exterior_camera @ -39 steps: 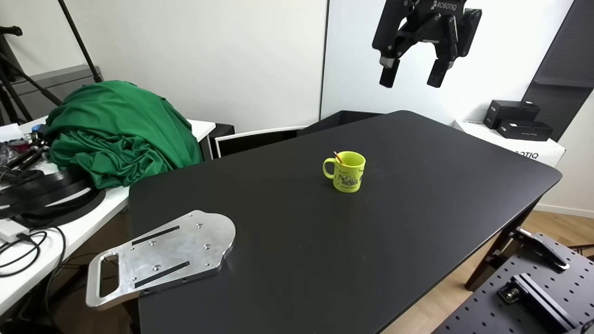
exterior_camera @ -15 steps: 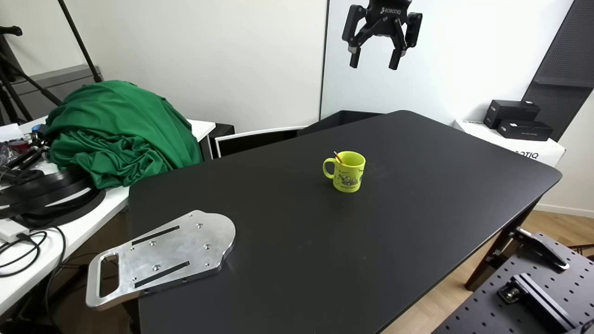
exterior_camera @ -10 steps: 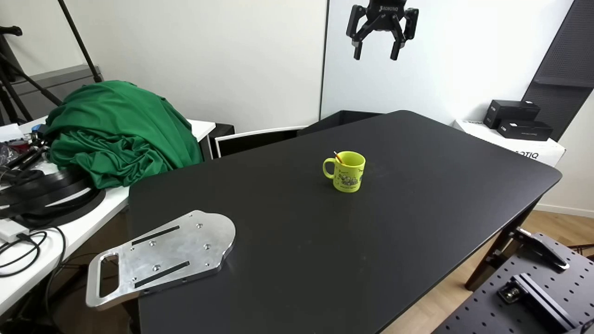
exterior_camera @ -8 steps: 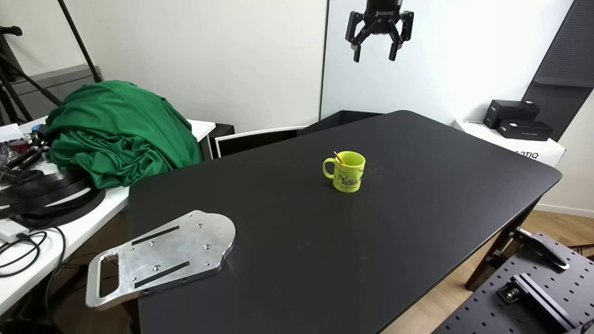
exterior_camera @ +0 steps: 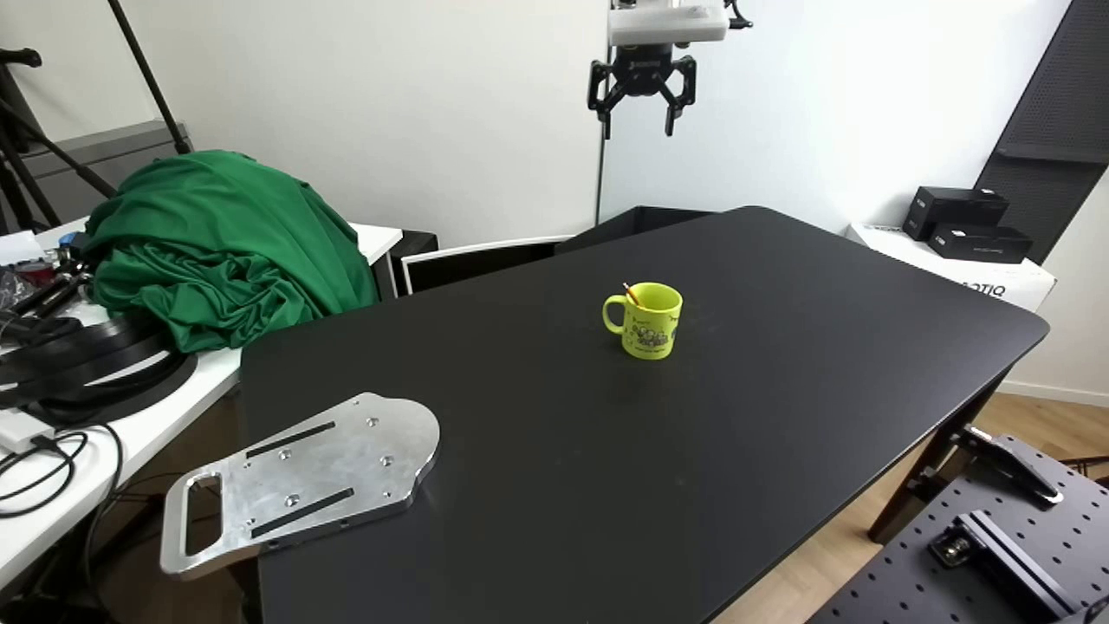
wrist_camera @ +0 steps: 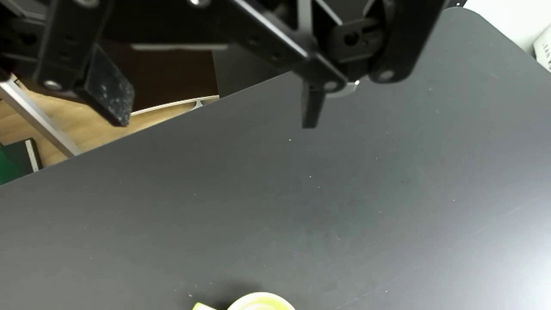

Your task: Take the pencil from the yellow cup and place it on the table

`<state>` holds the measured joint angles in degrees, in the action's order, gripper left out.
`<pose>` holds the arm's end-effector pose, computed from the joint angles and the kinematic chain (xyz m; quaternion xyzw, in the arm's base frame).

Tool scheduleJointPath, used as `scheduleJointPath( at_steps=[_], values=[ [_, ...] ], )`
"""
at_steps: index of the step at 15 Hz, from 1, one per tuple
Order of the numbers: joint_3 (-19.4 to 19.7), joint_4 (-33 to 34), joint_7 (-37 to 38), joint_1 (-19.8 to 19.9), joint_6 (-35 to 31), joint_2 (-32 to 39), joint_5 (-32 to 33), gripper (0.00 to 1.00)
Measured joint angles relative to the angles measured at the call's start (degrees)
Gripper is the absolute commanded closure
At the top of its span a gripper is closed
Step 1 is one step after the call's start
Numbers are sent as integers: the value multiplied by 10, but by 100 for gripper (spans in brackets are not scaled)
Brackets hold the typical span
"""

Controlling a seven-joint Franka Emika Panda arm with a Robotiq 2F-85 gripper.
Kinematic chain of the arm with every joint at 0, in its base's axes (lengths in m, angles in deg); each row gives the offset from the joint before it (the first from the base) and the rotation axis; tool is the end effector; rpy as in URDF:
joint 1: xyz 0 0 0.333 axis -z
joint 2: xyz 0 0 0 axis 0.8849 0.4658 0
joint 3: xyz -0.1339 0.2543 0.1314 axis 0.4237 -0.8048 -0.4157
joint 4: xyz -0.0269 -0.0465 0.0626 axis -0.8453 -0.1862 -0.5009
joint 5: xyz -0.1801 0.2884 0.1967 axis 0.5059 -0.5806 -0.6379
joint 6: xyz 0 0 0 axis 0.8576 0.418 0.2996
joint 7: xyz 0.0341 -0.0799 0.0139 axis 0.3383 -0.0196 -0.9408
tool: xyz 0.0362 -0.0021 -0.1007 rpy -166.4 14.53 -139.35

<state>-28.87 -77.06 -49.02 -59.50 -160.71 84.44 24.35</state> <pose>0.6598 -0.0843 0.4247 0.9612 -0.2605 0.0743 0.0522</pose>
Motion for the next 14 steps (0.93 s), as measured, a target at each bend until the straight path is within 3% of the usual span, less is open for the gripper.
scheduleJointPath(
  at_steps=[8,14],
  values=[
    [8,8,110,-65,4,45,9,0],
    [15,-60,128,-72,-21,43,17,0]
  ],
)
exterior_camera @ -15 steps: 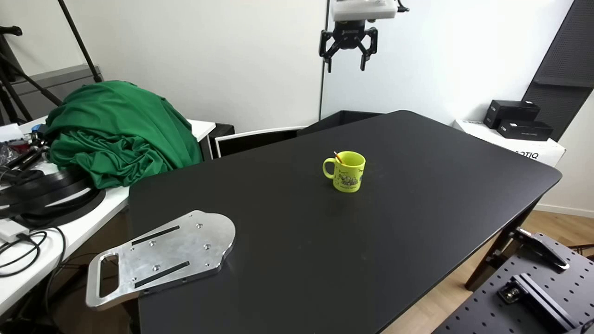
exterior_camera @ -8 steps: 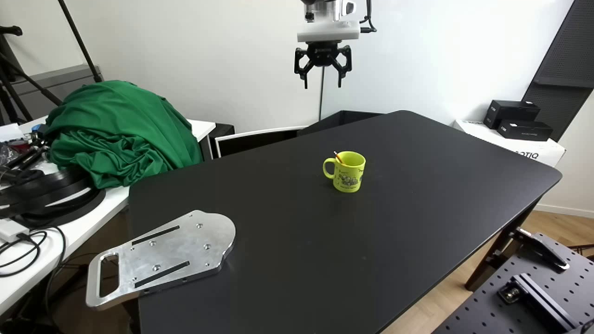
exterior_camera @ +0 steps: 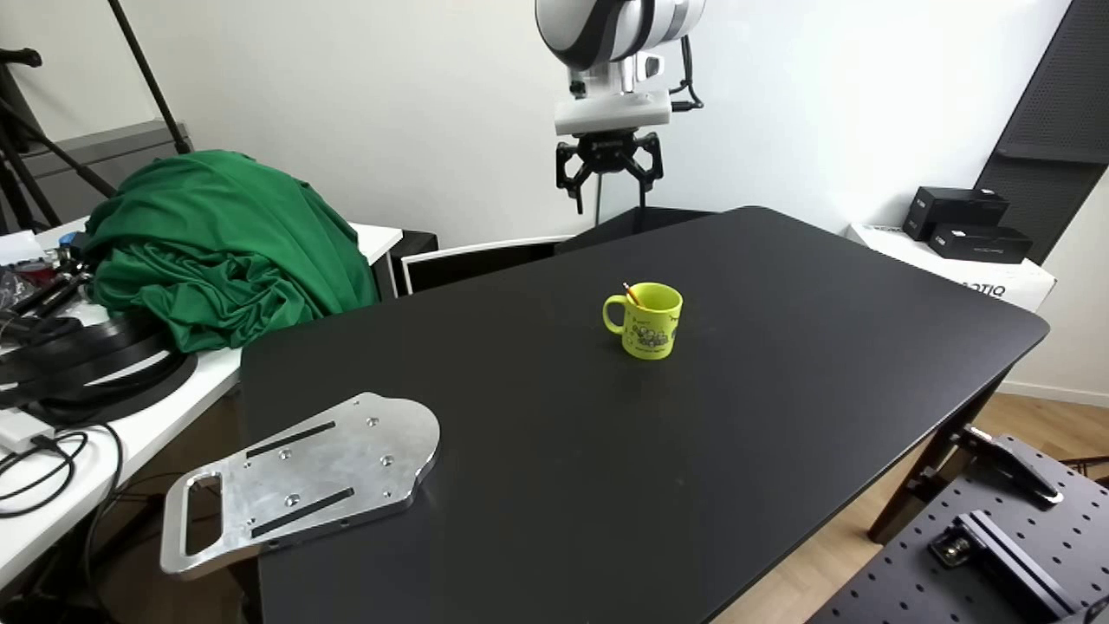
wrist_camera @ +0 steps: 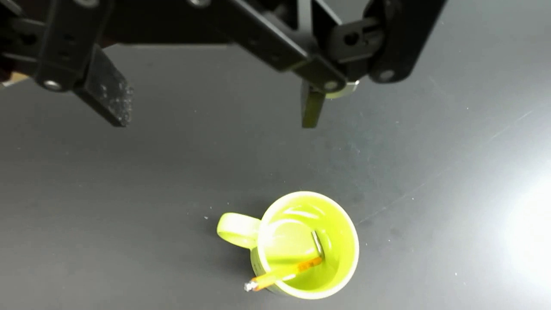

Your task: Take the pencil from the yellow cup and place it on the table

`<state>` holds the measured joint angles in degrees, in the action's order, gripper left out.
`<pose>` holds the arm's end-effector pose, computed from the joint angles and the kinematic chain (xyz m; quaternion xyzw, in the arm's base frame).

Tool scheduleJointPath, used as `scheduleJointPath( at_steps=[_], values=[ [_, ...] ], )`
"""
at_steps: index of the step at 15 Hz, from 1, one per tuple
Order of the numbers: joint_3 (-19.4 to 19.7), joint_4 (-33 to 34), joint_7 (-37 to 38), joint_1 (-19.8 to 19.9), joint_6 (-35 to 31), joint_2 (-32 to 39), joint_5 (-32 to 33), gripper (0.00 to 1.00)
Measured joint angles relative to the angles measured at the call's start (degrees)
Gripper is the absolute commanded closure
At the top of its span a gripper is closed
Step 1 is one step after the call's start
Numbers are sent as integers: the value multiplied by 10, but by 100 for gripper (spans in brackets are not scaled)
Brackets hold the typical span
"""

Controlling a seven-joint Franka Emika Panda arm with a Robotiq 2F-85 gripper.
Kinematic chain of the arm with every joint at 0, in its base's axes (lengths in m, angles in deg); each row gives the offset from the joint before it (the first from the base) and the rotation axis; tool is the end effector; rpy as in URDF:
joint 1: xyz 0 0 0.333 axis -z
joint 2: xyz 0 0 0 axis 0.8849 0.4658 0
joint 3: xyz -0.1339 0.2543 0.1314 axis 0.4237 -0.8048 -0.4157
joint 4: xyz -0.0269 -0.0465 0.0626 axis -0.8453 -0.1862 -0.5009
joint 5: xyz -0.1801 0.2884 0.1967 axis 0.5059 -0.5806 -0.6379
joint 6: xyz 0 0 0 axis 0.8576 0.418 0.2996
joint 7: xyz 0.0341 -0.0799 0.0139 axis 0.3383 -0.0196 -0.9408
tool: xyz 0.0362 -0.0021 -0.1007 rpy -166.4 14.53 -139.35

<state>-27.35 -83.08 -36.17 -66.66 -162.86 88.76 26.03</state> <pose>0.6488 -0.0189 0.3303 0.9484 -0.3066 0.0200 0.0786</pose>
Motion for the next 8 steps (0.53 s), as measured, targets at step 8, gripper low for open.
scheduleJointPath(
  at_steps=[8],
  values=[
    [0,-149,-1,1,-37,-64,-17,0]
  ],
)
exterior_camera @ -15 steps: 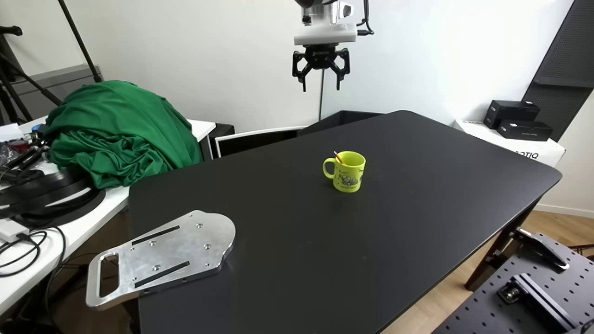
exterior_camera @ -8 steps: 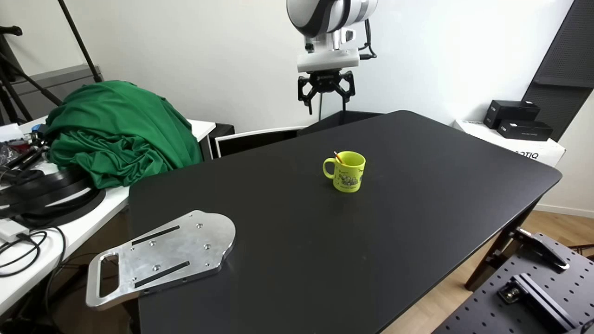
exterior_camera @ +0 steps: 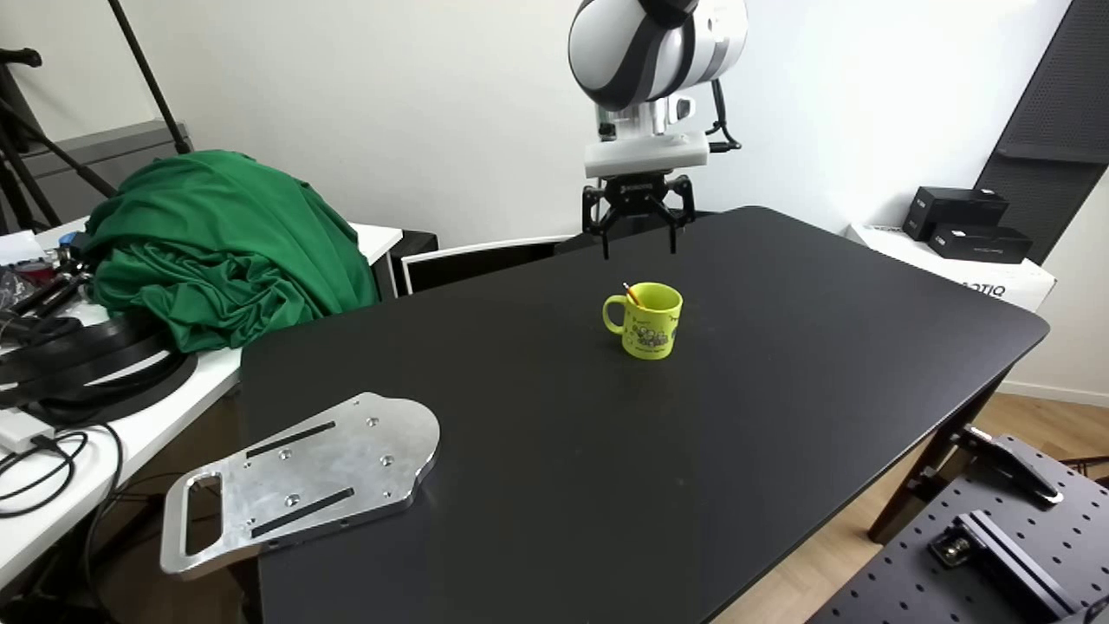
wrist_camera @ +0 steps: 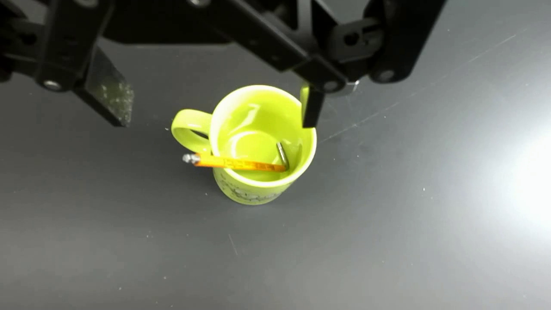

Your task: Take the pencil from the yellow cup and place it on the table

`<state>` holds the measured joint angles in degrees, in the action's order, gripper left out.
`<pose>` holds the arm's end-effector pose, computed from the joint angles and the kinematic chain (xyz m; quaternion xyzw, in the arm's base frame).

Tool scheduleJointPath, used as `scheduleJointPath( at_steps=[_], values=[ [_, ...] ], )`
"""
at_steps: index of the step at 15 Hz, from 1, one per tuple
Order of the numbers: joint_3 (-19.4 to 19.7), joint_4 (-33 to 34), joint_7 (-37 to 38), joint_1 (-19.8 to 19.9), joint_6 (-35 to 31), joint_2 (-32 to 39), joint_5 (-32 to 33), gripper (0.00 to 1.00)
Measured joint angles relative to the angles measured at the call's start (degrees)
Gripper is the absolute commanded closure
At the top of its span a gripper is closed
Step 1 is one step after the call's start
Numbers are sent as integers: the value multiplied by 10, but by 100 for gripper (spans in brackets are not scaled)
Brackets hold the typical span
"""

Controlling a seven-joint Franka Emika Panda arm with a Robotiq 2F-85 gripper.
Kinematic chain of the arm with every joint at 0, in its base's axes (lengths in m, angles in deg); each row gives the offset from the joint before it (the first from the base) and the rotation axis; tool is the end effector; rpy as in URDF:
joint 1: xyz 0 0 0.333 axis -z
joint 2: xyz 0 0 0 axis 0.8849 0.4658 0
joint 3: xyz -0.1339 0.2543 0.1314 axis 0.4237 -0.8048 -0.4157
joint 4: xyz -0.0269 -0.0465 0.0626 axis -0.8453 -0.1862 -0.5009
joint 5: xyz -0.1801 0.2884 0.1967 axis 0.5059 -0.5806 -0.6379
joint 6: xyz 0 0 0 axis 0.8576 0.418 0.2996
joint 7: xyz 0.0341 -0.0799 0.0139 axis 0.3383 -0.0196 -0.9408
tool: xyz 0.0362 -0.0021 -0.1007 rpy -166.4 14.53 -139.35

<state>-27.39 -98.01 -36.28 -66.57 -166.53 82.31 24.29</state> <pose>0.5825 -0.0194 0.2921 0.9469 -0.3124 -0.0270 0.0715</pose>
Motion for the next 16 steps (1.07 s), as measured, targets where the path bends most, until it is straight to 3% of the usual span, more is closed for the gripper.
scheduleJointPath(
  at_steps=[16],
  values=[
    [-1,-25,1,0,-10,-19,3,0]
  ],
)
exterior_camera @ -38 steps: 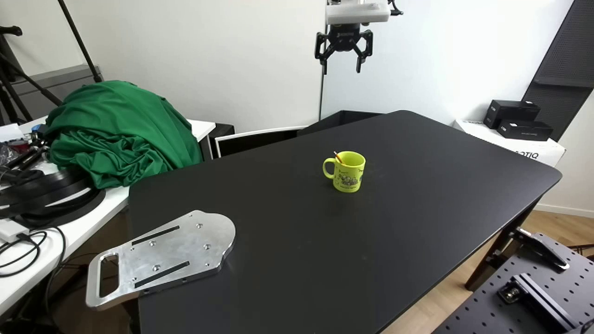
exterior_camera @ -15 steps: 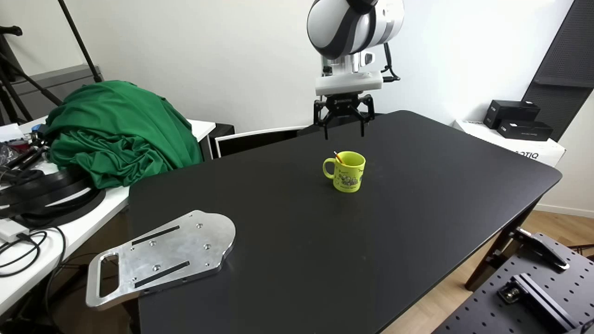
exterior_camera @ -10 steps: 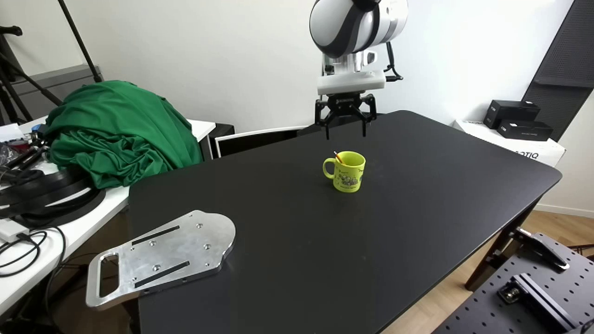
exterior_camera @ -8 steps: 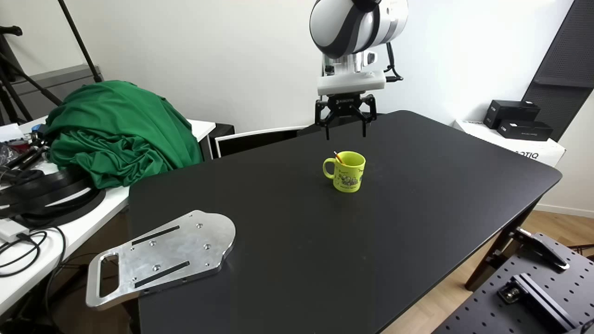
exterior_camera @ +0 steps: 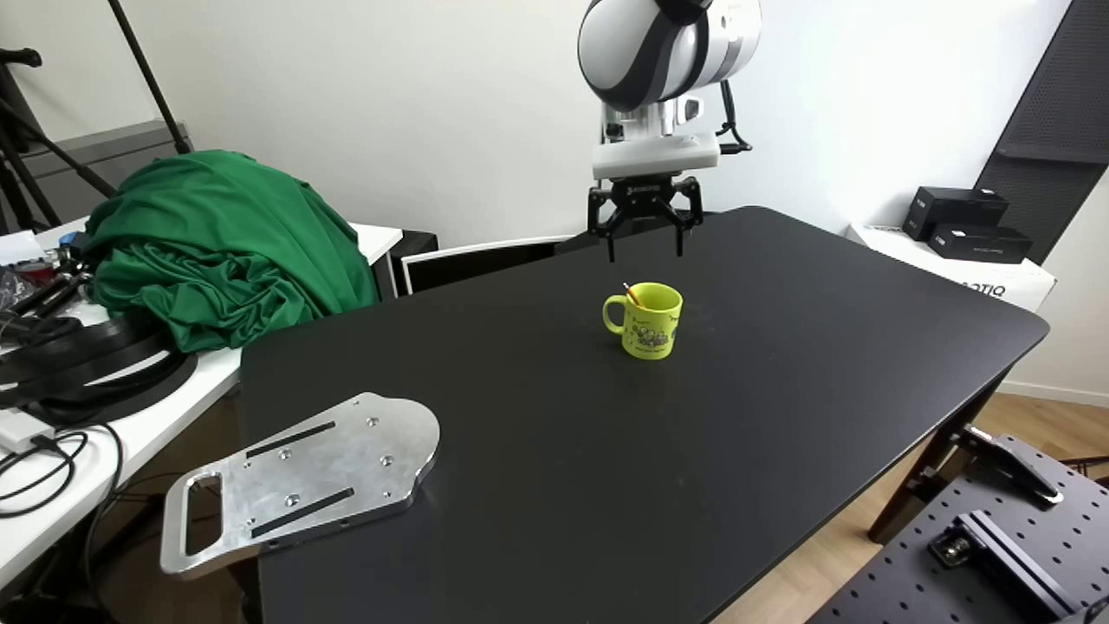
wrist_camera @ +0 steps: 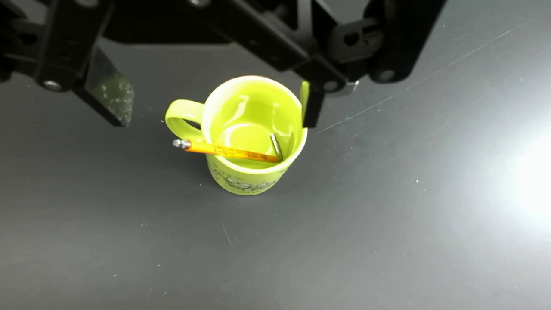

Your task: Take the pencil from the yellow cup and place it on the table

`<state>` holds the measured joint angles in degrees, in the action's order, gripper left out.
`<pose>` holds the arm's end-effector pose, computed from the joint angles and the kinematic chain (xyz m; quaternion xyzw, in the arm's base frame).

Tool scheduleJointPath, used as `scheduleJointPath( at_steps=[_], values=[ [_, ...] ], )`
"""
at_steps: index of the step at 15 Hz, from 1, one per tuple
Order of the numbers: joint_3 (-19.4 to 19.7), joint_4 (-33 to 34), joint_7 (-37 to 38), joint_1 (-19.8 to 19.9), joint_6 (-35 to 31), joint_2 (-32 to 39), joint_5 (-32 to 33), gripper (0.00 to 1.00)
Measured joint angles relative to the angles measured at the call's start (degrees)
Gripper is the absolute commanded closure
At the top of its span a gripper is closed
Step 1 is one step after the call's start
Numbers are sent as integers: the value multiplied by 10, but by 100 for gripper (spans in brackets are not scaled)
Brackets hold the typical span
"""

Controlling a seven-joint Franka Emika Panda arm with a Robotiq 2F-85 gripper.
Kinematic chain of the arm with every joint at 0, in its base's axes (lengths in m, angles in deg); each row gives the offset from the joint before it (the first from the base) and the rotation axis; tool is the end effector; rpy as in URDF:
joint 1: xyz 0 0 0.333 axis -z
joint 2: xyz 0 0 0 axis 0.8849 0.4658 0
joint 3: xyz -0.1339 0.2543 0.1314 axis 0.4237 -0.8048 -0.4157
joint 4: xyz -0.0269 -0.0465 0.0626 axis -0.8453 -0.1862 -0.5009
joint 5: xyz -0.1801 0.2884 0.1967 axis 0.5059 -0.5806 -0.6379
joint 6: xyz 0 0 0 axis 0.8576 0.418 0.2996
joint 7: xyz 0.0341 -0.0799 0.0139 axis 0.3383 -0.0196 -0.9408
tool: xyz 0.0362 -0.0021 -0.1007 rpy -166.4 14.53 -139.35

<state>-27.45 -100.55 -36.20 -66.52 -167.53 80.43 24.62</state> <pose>0.5716 -0.0193 0.2940 0.9475 -0.3109 -0.0243 0.0704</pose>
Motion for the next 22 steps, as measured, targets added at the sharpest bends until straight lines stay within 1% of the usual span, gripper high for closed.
scheduleJointPath(
  at_steps=[3,8,13,15,18,22],
  values=[
    [0,3,7,-2,-18,5,16,0],
    [0,16,44,-13,-34,21,55,0],
    [0,23,72,-23,-35,45,61,0],
    [0,35,79,-22,-24,60,40,0],
    [0,68,80,-19,17,87,-16,0],
    [-1,113,80,-12,60,122,-75,0]
  ],
)
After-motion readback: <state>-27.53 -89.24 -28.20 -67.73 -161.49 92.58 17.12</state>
